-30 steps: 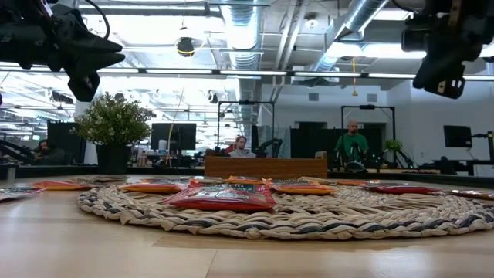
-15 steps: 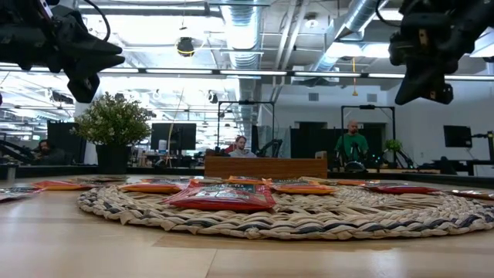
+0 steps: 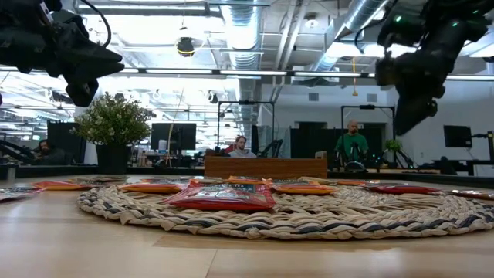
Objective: Pick & Place Tea
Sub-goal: Put the brown tea bag into the right section of the wooden organizer
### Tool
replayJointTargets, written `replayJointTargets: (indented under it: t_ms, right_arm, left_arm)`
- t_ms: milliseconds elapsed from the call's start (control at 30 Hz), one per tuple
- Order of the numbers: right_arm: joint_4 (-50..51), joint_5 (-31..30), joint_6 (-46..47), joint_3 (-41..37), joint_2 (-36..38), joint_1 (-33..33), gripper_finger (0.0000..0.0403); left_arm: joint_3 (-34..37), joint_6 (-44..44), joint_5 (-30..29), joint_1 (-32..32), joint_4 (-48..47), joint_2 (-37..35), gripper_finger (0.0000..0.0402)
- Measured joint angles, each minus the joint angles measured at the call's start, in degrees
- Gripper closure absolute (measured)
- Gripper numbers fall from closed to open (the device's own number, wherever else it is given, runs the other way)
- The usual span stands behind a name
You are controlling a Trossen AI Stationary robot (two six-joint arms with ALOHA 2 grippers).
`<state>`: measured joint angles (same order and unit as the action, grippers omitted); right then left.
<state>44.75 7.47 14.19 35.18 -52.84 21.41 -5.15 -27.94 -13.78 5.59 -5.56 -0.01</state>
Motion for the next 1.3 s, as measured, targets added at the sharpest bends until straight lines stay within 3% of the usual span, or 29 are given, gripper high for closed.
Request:
replayJointTargets:
  t_ms: [133, 300, 967, 1300]
  right_arm:
    - [0.2, 0.0, -0.6, 0.0, -5.9, 1.6, 0.0198]
    - [0.4, 0.1, -0.6, 0.3, -12.4, 3.4, 0.0184]
    - [1.7, -1.3, 1.9, 10.2, -36.5, 2.1, 0.0218]
    - [2.1, -2.0, 4.2, 10.6, -40.9, 1.9, 0.0233]
  left_arm:
    - [0.0, 0.0, -0.4, 0.0, 0.0, 0.0, 0.0337]
    - [0.0, 0.0, -1.4, 0.0, -0.4, 0.0, 0.0337]
    - [0.0, 0.0, -1.5, 0.0, -0.7, 0.0, 0.0337]
    - [0.0, -0.2, -1.5, 0.0, -0.9, 0.0, 0.0337]
